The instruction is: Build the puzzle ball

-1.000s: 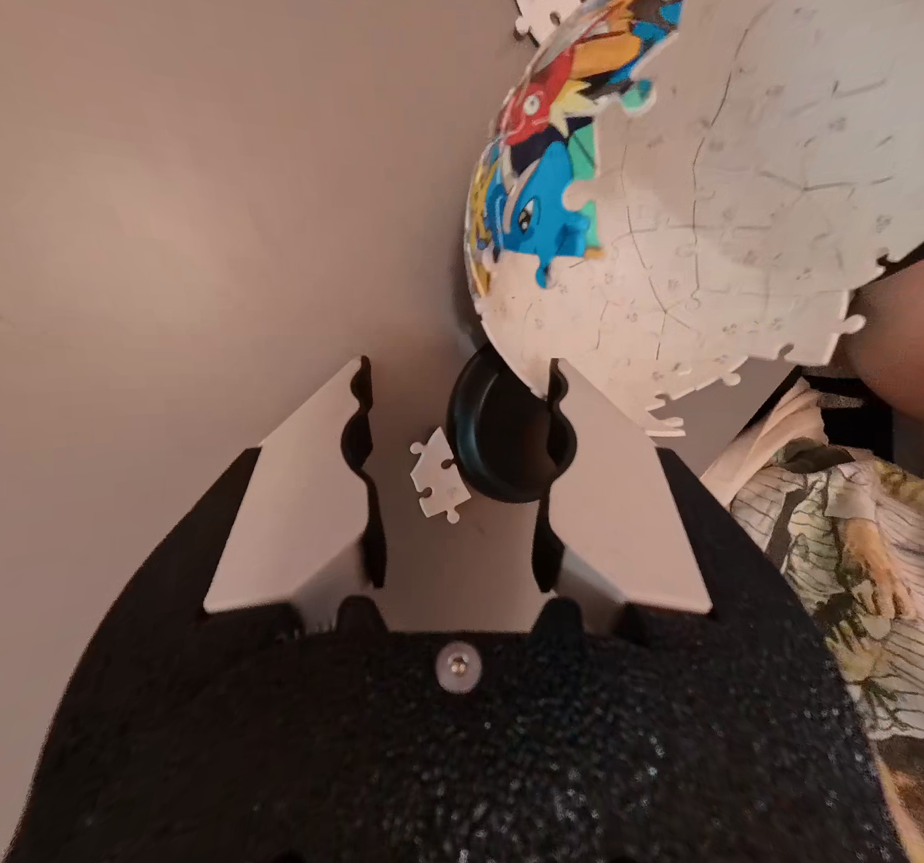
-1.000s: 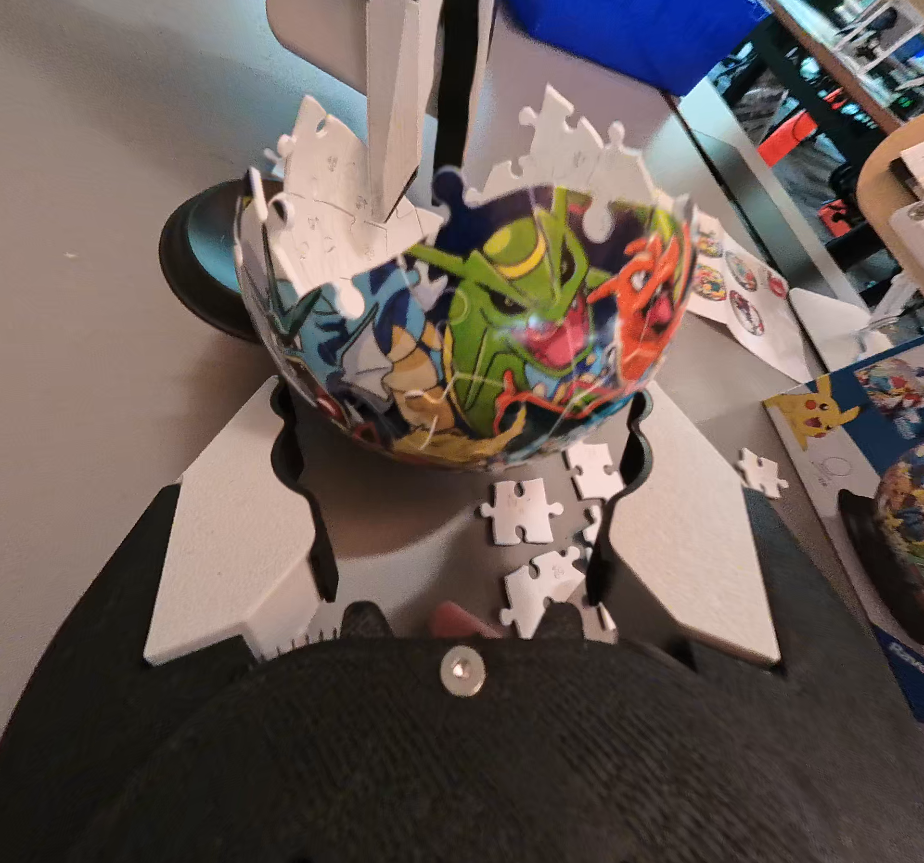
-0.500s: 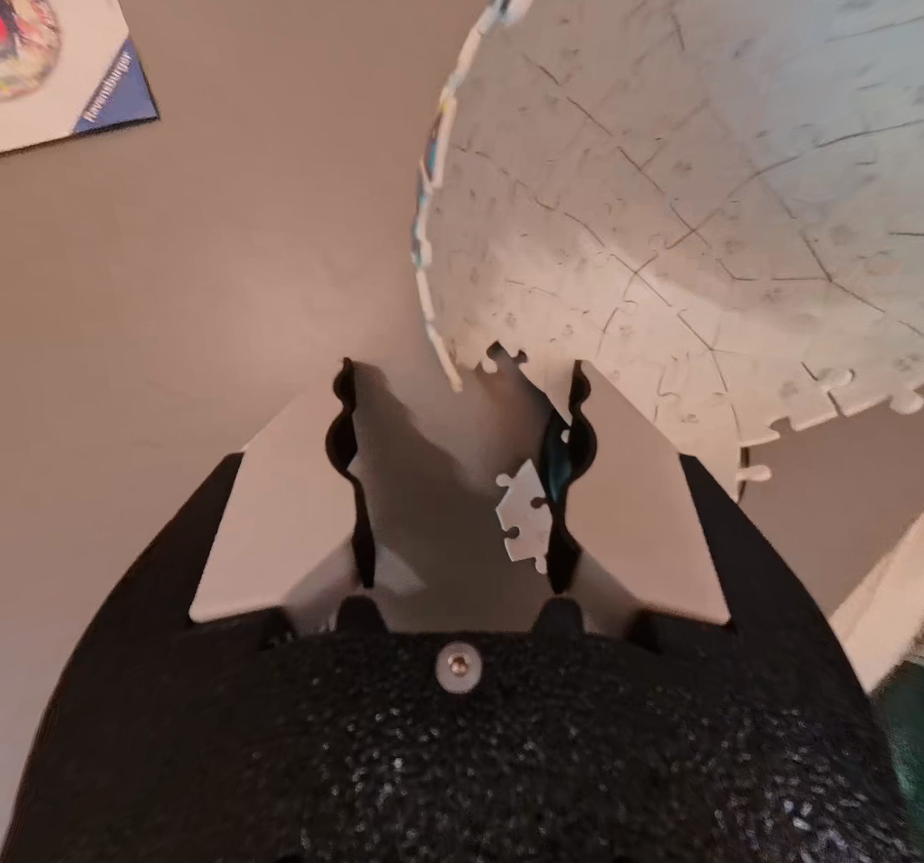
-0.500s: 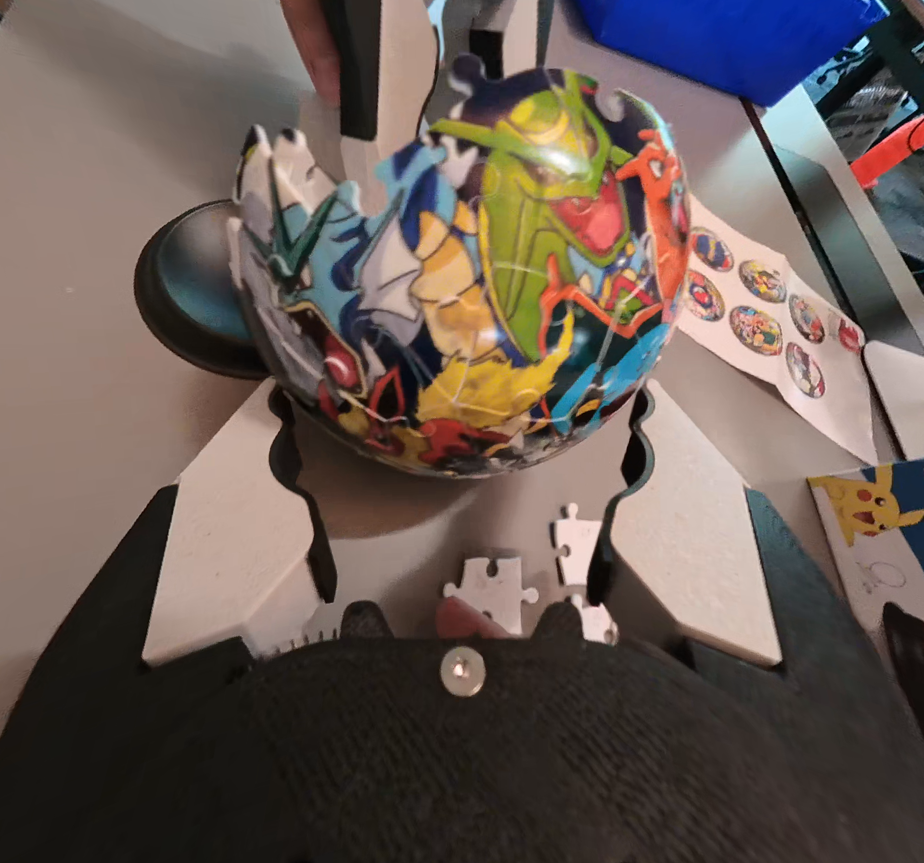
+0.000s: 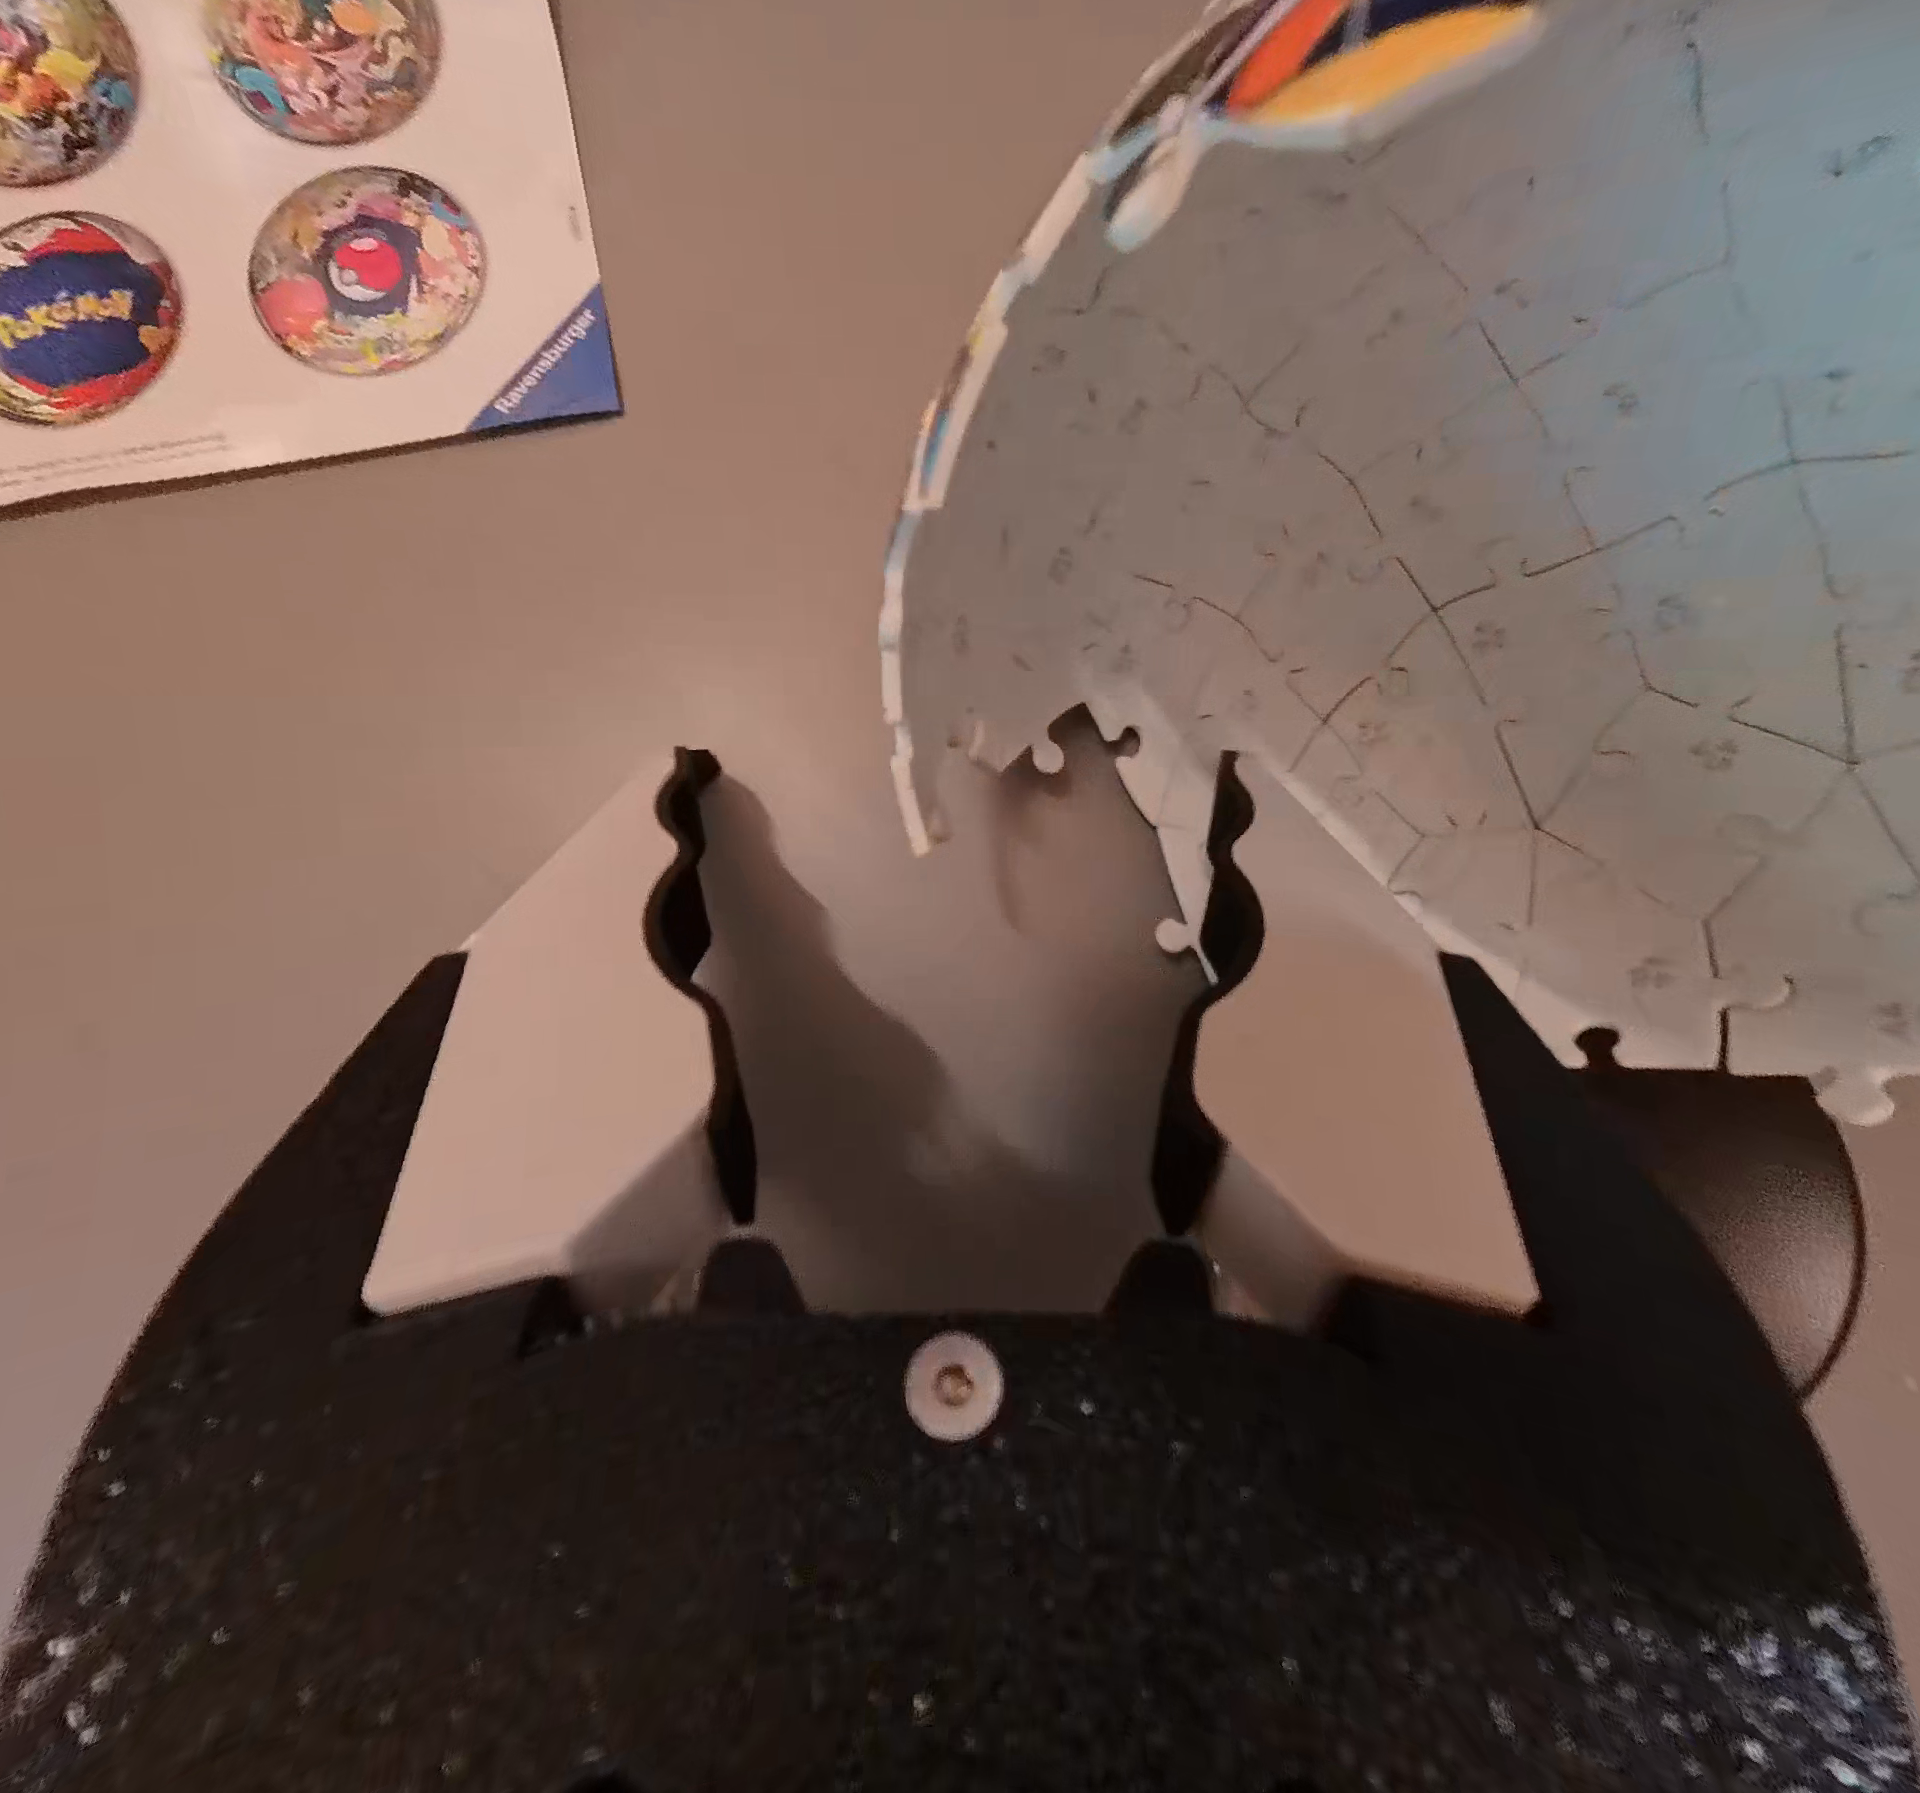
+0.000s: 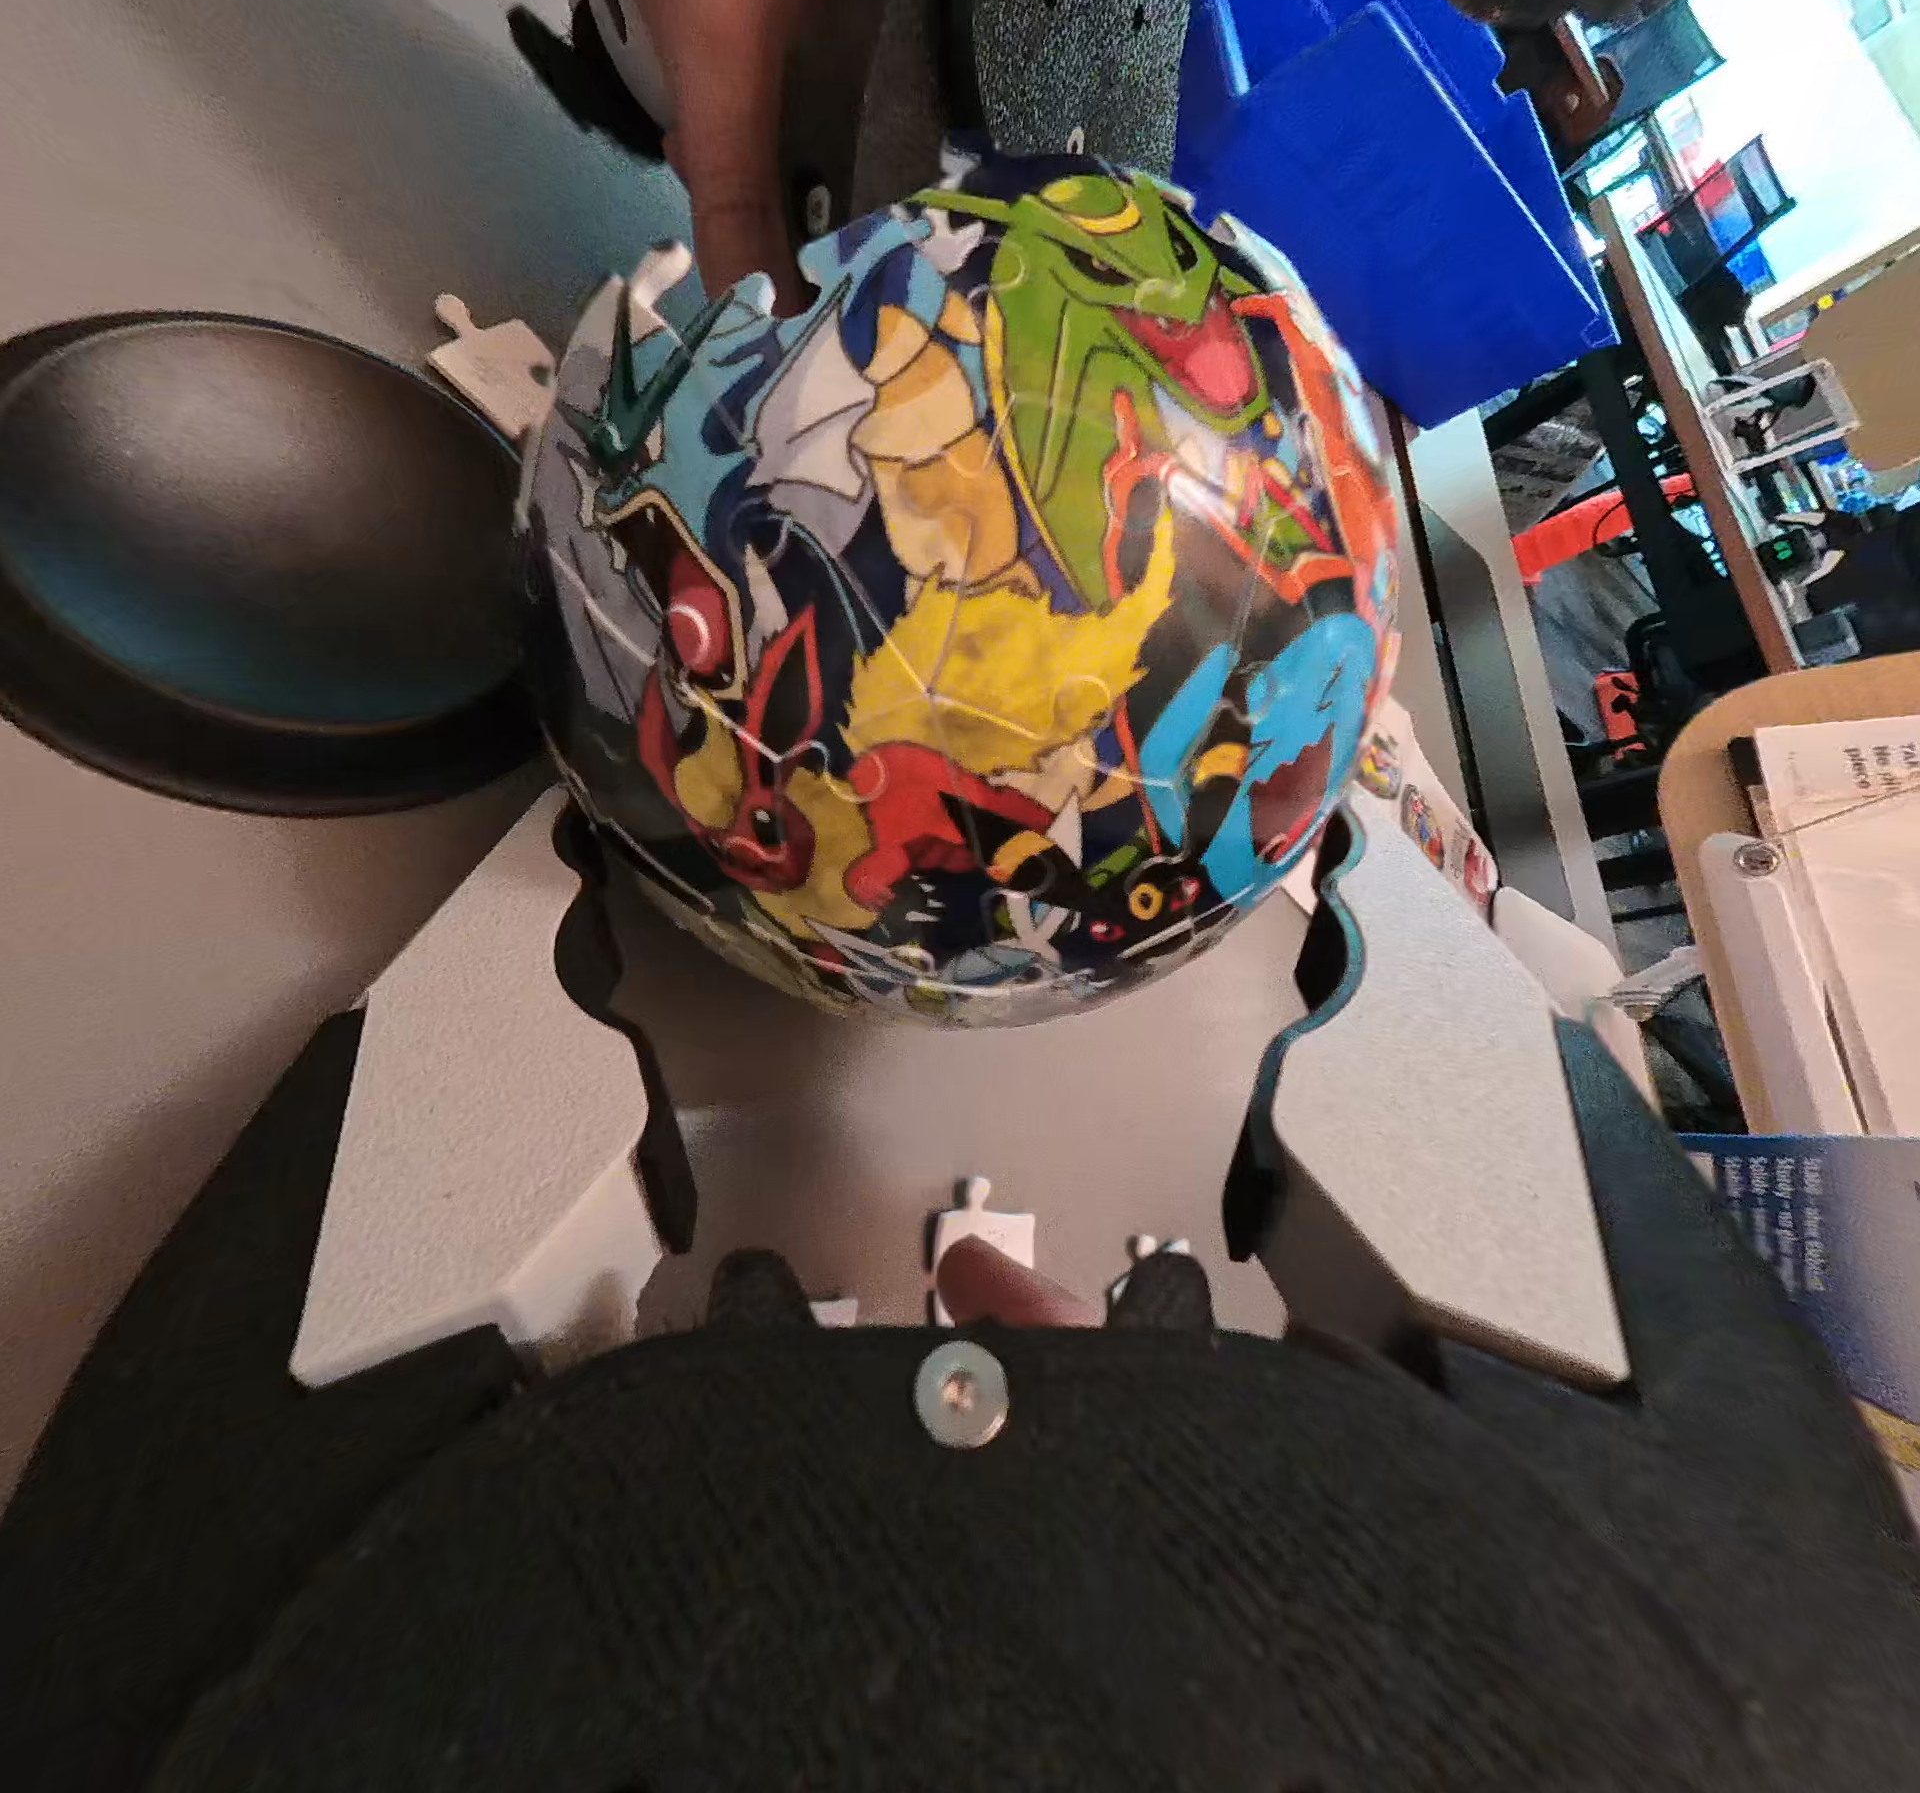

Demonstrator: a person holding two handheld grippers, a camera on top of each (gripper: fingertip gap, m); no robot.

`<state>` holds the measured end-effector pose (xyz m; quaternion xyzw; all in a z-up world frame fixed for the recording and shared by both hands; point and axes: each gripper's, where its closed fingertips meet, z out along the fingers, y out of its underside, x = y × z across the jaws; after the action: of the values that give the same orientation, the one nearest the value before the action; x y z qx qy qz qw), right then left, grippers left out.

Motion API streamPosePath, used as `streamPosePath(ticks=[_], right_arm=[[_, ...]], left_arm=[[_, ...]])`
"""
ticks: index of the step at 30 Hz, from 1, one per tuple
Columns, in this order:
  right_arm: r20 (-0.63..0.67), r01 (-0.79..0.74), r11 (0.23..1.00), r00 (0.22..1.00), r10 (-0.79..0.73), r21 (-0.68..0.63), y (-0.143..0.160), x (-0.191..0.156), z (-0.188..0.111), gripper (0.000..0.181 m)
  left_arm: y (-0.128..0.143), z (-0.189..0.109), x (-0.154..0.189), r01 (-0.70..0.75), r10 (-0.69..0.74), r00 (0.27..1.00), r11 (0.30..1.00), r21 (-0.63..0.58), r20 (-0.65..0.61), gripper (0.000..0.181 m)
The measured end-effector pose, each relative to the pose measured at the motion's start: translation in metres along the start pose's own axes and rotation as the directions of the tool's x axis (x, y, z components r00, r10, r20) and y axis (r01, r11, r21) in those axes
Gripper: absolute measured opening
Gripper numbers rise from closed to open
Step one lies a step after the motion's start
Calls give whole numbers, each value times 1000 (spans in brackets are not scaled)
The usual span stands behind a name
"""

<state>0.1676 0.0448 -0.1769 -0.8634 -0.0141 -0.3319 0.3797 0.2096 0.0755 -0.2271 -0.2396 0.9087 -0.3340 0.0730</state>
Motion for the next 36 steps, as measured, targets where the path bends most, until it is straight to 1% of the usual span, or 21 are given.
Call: streamPosePath(ticks=[2,5,7,9,11,14,18,21,23,25,26,27,31,36], right_arm=[[-14,-4,1000,1000,4,-3,1,1,4,138],[-41,-11,999,999,13,42,-2,2,12,144],[-62,-23,997,998,27,70,-4,5,17,145],[-73,-33,995,997,40,98,-7,8,19,146],[-87,0,996,996,8,95,-8,8,19,145],[-119,60,994,992,-49,87,-11,7,17,144],[-158,100,992,984,-88,72,-13,6,13,143],[-188,132,990,975,-119,54,-15,7,10,143],[-207,146,988,969,-134,45,-14,8,9,143],[-225,156,987,963,-146,29,-13,11,8,142],[-233,158,987,961,-148,25,-13,12,6,142],[-240,164,986,958,-154,23,-13,13,6,142],[-266,176,984,950,-163,23,-18,17,1,142],[-266,209,978,943,-200,9,-33,15,-14,142]], left_arm=[[-1,2,-2,4,-4,1000,1000,19,6,99],[-3,3,-2,-3,3,1000,999,35,2,99],[-5,4,-3,-11,11,1000,999,33,0,97],[-7,4,-2,-24,25,1000,999,30,-10,90],[-9,6,-2,-29,30,999,999,37,-13,90],[-16,7,0,-45,45,999,996,77,-6,88],[-27,2,-1,-69,60,996,989,132,66,86],[-38,-6,-2,-105,81,987,979,177,138,86],[-52,-16,-2,-138,94,978,961,239,186,89],[-66,-28,2,-175,115,972,936,305,205,92],[-71,-34,5,-190,125,970,925,328,208,93],[-76,-38,7,-195,127,970,918,347,207,89],[-87,-49,17,-210,146,971,900,381,190,84],[-85,-62,37,-193,155,979,908,371,129,85]])
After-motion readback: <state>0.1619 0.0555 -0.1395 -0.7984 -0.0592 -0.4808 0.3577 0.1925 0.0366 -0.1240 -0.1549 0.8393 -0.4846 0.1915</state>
